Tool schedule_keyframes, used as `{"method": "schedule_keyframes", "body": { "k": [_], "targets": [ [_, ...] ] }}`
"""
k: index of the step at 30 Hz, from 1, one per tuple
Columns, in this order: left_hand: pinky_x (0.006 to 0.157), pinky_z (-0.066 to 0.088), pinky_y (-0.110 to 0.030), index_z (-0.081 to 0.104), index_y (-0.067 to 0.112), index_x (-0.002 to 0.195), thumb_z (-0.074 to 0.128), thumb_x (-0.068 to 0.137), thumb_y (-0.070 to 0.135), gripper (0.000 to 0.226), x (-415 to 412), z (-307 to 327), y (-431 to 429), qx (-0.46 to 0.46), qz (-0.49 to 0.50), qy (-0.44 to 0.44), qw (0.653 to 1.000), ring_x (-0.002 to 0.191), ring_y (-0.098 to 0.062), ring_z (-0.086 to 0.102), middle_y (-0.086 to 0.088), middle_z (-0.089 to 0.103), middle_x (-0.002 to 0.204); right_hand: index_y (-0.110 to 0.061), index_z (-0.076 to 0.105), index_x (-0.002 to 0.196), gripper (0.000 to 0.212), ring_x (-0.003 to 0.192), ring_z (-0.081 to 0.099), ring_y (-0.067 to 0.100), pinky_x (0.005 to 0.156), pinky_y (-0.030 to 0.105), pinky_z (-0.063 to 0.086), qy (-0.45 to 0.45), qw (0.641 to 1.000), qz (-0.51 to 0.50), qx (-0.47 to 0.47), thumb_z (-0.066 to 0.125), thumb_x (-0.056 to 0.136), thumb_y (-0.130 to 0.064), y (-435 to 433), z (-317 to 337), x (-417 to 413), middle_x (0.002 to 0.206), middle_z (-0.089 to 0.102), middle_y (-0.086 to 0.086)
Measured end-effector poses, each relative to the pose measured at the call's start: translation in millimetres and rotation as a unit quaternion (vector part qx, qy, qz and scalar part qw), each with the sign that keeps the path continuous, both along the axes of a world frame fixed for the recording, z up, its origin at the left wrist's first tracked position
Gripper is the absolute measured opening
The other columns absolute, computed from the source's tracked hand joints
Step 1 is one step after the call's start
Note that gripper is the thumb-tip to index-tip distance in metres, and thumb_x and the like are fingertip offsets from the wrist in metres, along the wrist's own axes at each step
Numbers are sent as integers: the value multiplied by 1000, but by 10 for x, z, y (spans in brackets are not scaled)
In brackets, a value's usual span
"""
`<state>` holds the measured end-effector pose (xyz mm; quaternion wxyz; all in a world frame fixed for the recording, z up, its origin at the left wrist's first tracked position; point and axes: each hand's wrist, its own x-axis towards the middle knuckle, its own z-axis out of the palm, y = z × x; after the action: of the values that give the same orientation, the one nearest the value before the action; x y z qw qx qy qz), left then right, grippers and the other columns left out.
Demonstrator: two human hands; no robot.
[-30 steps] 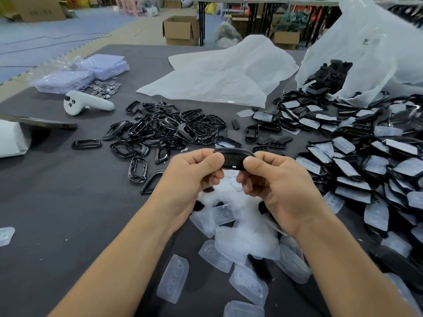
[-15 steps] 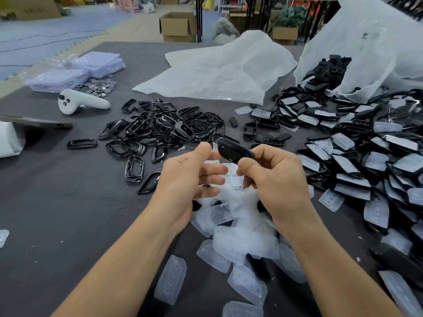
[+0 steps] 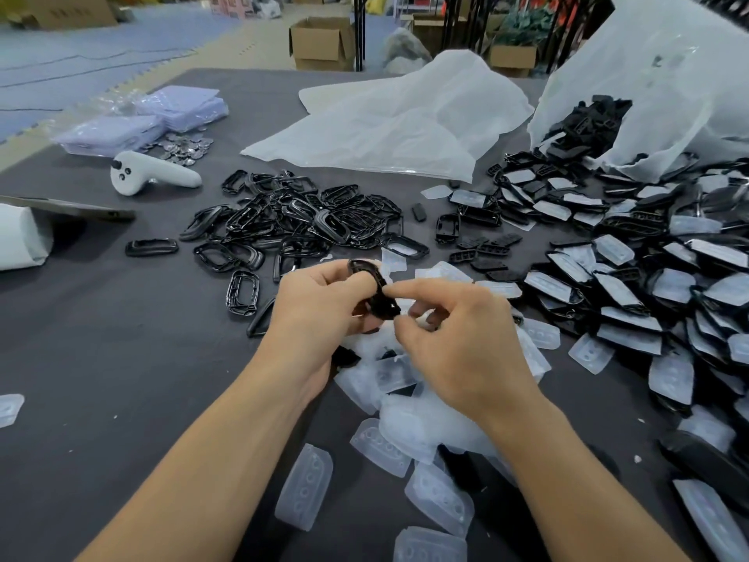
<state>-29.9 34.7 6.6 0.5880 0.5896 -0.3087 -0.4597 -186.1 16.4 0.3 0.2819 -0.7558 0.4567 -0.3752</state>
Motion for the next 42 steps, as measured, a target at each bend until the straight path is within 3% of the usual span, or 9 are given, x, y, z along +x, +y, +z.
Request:
{"method": "schedule_keyframes", "body": {
  "k": [6,9,13,18,22,26,29,36,42],
  "targets": [
    [52,57,-24,79,13,85,67,89,-9,25,118,19,-43,8,42,1,999,61,-19,74,-8,77,76,-39,77,108,26,83,55,3,81,22,49,15,998,-54,11,75,85,-27,-60,32,-64,88,60,-28],
    [49,56,-23,76,11,88,64,90,-12,27,162,22,-63,5,52,-19,998,57,-16,72,-3,76,70,-37,73,116,36,107,44,-3,99,9,28,100,995,-16,-8,79,81,-42,-22,11,-22,107,54,-32],
    [51,56,-23,74,13,87,62,92,-13,29,178,32,-59,-1,53,-28,998,59,-12,71,-1,74,66,-34,72,119,36,128,29,1,109,16,12,193,981,20,-32,78,84,-43,20,-15,25,136,57,-16],
    [52,57,-23,74,13,88,63,93,-11,28,179,29,-61,-5,55,-24,998,63,-13,73,-5,75,71,-27,79,91,9,118,35,-2,104,21,25,130,989,-12,-67,80,84,-21,50,-40,71,115,67,-17],
    [51,55,-22,75,16,89,62,93,-8,28,213,21,-60,7,60,-24,998,63,-13,71,-4,77,74,-37,77,84,7,108,54,-4,96,18,40,42,999,-22,-23,77,88,-32,40,-18,70,86,64,-34],
    [51,55,-20,76,14,90,61,93,-10,28,223,39,-53,7,51,-26,998,61,-11,72,-3,77,72,-41,78,86,7,65,64,3,64,25,50,-141,986,-18,89,71,88,-38,-17,57,19,76,75,-16],
    [52,54,-20,77,15,89,62,92,-11,30,169,73,-14,-6,7,-43,999,61,-11,71,-4,77,74,-36,78,89,13,57,66,13,60,30,49,-209,970,-11,126,73,87,-24,-34,100,-11,72,76,-1],
    [53,55,-24,81,14,88,63,88,-13,32,25,123,86,-32,-72,-58,995,62,-19,72,-13,77,76,-30,80,94,20,71,72,5,68,25,60,-111,992,-67,-3,77,87,-12,29,96,-22,75,75,-17],
    [54,55,-22,82,18,81,60,90,-9,36,2,124,74,-9,-67,2,998,69,-19,74,-12,78,81,-24,80,107,26,63,62,10,64,34,58,-34,981,-100,-161,76,88,-7,87,137,-39,76,73,-10]
  ]
}}
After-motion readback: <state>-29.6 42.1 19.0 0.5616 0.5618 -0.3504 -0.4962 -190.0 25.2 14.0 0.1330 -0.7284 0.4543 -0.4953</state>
